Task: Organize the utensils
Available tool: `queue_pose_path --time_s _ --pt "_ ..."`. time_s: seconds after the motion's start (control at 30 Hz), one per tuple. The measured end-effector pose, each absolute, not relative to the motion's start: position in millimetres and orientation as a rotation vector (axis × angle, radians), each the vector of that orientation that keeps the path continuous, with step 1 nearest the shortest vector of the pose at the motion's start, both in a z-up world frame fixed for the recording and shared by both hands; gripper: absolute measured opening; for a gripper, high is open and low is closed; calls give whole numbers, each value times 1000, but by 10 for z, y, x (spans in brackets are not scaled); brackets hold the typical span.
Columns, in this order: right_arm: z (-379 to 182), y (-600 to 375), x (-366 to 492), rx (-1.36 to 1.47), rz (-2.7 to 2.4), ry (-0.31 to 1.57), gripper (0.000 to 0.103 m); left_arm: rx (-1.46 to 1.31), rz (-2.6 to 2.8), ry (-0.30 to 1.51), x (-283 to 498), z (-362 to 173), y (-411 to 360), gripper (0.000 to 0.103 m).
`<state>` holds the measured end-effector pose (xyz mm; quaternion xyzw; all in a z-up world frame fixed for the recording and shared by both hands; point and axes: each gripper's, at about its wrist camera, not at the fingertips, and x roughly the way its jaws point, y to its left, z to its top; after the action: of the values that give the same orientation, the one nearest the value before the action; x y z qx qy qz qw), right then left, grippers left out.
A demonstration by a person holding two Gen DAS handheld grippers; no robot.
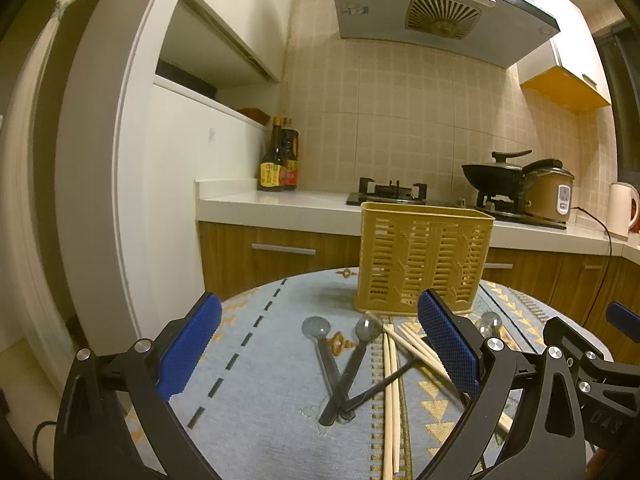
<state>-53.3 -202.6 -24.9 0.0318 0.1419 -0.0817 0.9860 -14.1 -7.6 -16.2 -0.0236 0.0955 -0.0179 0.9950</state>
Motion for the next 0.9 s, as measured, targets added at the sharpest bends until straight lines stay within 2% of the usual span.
queue_pose_path --time_s 0.5,0.73,0.9 --pt "-253 -2041 -532 70 -177 289 96 -48 -38 205 -120 -171 -77 95" --pt "-235 -2219 -623 143 -262 257 96 -59 -89 270 -27 -170 145 95" --pt "-271 -2377 -449 177 -247 406 96 -42 -126 317 96 64 520 95"
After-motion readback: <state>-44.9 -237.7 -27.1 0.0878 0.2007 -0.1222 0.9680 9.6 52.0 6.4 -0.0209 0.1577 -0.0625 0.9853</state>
